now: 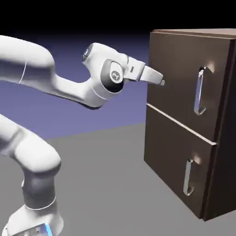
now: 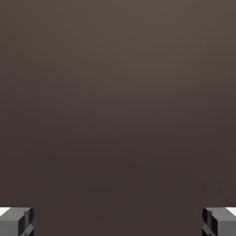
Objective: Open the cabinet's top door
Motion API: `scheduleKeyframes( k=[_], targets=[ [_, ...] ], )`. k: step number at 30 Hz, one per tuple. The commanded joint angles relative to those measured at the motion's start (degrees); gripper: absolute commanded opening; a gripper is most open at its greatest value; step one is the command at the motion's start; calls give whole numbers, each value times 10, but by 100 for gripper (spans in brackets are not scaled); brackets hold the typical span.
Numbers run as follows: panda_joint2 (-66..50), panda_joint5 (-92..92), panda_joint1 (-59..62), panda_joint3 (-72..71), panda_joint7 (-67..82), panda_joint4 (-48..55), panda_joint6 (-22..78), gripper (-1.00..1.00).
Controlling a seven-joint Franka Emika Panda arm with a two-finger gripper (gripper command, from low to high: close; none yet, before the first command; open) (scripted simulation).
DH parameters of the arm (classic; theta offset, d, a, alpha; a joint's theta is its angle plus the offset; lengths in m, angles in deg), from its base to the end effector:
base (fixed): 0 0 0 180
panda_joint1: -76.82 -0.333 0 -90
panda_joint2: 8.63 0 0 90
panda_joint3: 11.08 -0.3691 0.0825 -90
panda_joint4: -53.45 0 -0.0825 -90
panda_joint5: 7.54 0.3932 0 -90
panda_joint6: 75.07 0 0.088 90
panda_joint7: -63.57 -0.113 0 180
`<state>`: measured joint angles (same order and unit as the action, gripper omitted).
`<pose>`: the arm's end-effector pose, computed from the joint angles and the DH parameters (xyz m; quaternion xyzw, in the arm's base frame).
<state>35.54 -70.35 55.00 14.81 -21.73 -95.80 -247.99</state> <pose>0.3466 -0.0078 0.6216 -0.7888 0.2585 -0.5202 0.2009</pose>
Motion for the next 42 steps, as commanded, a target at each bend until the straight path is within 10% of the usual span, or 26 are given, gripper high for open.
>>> scheduleKeyframes(
  k=[1,42],
  targets=[
    [5,-25,-8,10,-17,5,0,0],
    [158,-944,-378,418,-640,219,29,0]
  ],
)
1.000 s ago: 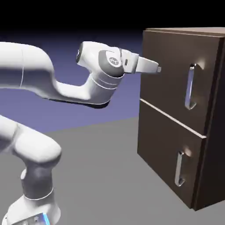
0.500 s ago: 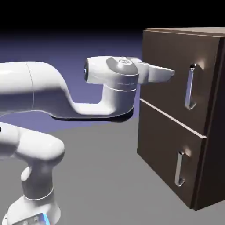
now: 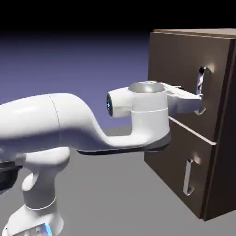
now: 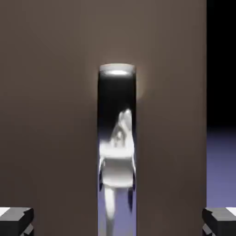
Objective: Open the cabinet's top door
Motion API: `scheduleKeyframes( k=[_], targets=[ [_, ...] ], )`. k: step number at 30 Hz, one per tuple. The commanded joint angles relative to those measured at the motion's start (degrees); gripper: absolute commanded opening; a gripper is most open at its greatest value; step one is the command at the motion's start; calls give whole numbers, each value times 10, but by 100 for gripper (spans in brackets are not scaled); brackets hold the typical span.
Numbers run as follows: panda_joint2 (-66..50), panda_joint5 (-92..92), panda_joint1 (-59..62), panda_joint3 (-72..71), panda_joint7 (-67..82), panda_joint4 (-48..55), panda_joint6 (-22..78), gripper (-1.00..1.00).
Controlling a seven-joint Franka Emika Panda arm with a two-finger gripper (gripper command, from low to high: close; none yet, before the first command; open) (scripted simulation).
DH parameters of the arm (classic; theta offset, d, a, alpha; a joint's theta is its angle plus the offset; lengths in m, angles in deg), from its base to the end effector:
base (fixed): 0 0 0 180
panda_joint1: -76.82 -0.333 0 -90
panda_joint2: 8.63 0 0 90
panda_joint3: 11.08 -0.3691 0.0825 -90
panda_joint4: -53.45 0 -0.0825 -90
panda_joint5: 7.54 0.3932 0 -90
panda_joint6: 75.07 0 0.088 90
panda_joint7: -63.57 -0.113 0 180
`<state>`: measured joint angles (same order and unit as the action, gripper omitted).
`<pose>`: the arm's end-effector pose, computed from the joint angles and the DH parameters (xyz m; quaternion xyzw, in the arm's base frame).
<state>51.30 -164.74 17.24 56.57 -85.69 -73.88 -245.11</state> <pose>0.4212 -0.1916 0.5563 -0.6588 0.2567 -0.6470 0.2854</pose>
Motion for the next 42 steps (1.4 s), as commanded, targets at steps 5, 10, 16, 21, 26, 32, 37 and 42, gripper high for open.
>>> scheduleKeyframes(
  k=[5,10,16,21,26,32,37,42],
  targets=[
    [-9,2,-18,6,-2,8,20,-100],
    [-7,40,86,-65,-7,-86,81,-100],
    [51,106,127,-101,72,-160,151,-100],
    [111,164,155,-135,134,-230,227,-100],
    [145,244,243,-238,131,-325,307,-100],
    [192,361,304,-362,138,-403,390,-100],
    [225,465,321,-466,145,-444,455,-100],
    [243,568,318,-570,147,-464,519,-100]
  ],
)
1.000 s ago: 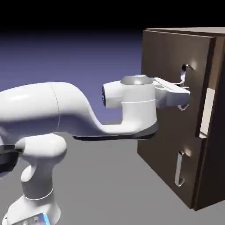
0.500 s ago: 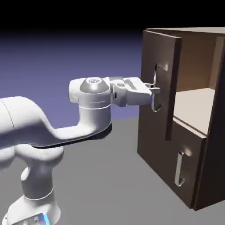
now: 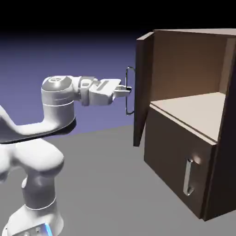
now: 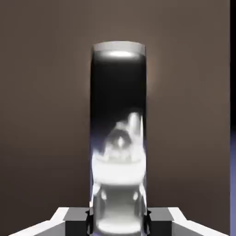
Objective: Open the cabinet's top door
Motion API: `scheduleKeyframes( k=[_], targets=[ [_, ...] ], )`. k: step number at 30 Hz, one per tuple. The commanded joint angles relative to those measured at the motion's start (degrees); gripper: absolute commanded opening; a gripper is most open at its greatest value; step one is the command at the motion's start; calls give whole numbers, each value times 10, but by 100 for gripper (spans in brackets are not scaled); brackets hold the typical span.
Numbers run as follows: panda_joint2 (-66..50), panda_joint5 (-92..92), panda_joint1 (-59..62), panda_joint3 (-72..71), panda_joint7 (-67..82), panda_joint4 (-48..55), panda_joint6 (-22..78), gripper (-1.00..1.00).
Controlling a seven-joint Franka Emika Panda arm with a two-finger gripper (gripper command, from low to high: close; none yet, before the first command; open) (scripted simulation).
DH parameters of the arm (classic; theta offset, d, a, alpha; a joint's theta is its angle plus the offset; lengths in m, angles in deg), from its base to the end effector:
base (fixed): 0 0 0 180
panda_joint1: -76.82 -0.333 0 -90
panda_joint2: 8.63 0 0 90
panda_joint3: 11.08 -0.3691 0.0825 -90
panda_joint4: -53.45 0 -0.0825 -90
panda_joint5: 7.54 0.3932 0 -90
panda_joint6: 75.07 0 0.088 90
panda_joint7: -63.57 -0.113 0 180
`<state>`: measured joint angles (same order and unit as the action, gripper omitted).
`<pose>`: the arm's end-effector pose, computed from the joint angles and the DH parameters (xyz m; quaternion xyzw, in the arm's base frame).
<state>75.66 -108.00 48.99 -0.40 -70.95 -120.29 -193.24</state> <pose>0.1902 -0.0117 0.5354 -0.5408 0.4550 -0.7049 0.0606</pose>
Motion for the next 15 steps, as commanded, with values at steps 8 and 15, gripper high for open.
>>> scheduleKeyframes(
  k=[8,15],
  targets=[
    [-14,161,-22,-166,-12,2,106,-100],
    [-75,299,-27,-311,-39,42,205,-100]
  ],
)
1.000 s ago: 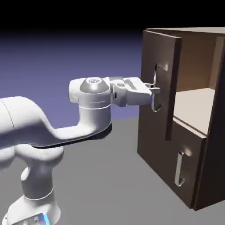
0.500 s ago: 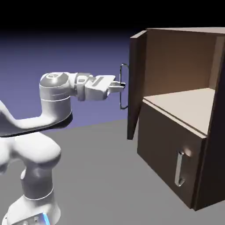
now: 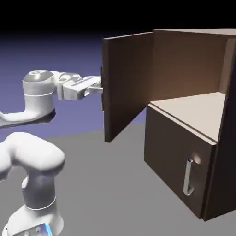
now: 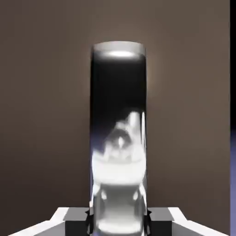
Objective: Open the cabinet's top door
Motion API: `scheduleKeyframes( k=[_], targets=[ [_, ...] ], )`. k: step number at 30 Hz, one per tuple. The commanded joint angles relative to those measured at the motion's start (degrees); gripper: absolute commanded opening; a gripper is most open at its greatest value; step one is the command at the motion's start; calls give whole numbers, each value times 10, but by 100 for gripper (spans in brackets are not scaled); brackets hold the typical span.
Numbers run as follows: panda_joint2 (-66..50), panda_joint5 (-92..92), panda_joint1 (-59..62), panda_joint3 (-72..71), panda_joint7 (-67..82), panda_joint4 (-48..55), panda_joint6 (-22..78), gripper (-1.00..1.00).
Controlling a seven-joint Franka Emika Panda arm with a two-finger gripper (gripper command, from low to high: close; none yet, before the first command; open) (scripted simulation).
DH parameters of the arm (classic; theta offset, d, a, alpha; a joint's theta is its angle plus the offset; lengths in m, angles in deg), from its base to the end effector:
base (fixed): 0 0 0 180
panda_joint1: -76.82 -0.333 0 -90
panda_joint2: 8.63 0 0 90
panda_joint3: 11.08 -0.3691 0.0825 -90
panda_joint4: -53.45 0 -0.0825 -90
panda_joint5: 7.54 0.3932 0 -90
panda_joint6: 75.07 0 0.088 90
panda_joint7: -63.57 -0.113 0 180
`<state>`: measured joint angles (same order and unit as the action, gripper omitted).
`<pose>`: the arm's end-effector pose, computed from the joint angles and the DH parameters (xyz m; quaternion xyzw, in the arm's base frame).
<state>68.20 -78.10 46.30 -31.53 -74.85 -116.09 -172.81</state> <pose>0.1446 0.0721 0.5417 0.4861 -0.5133 0.7070 0.0188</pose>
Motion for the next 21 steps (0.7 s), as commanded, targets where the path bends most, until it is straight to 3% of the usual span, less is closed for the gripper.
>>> scheduleKeyframes(
  k=[1,10,21],
  targets=[
    [-13,20,2,-21,-5,9,16,-100],
    [-148,179,82,-208,-55,140,162,-100],
    [-282,295,296,-424,-99,361,339,-100]
  ],
)
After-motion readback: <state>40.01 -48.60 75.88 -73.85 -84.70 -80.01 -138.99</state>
